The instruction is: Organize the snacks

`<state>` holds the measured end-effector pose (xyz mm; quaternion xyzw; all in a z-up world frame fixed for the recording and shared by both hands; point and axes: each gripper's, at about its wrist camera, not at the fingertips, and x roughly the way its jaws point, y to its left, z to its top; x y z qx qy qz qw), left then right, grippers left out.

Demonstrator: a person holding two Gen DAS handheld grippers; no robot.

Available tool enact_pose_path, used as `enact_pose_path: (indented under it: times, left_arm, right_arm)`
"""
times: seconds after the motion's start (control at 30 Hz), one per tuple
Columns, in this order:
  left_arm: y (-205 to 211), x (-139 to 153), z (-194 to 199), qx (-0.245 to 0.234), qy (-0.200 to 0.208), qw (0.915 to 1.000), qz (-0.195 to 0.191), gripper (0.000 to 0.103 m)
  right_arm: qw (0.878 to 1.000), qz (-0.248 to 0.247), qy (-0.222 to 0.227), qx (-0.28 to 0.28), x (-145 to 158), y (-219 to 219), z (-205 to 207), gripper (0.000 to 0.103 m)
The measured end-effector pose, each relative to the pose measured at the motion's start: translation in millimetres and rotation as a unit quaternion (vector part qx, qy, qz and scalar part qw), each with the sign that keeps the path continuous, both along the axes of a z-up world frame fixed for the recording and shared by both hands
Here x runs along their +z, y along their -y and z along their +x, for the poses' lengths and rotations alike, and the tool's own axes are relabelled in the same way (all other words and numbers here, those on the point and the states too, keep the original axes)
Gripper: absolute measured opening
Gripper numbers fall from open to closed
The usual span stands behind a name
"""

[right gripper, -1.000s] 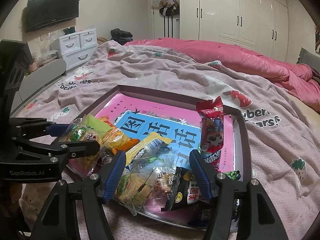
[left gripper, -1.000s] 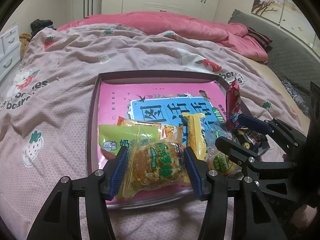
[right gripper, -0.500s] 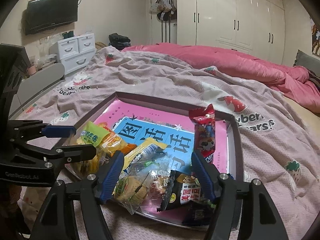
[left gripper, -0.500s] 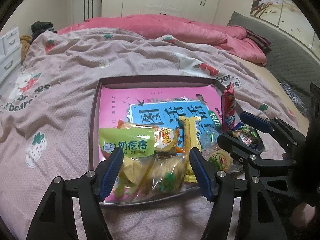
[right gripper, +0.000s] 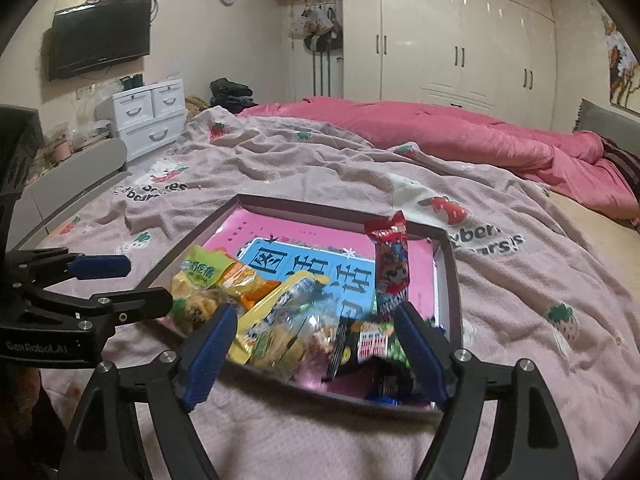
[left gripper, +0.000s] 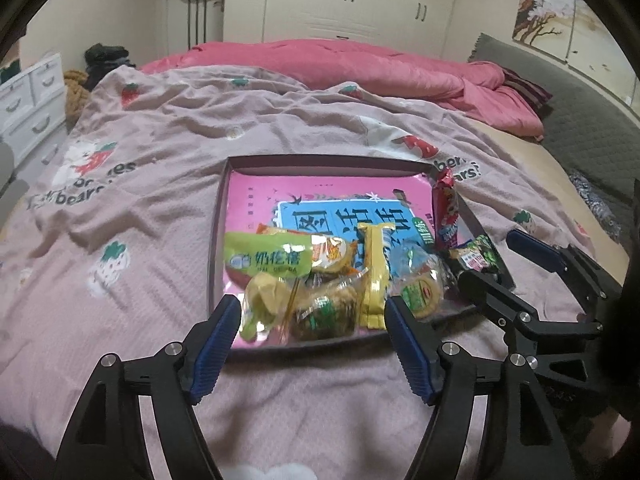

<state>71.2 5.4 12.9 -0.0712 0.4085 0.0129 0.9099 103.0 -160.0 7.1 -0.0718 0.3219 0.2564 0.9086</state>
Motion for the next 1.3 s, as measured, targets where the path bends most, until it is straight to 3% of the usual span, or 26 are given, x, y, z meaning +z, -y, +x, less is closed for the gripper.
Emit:
enact_pose_path:
  times: [0.3, 0.63, 1.3]
  left_arm:
    - [9.1, 0.5, -35.0, 0.018, -0.017, 0.9996, 0.011, 0.08]
    - [14.1, 1.2, -60.3, 0.014, -0.029, 0.9995, 0.007, 0.08]
    - [10.4, 5.1, -66.1, 0.019, -0.023, 0.9995, 0.006, 0.08]
  right_arm:
    - [0.998, 0.009, -0.047, -0.049, -1.6, 16.4, -26.7, 0.094]
    - [0.997, -0.01, -0.04, -0.066, 4.1, 22.5, -54.9, 0.096]
    - [0.997, -0.025, -0.026, -0.073, 9.8, 22.5, -65.7, 0.101]
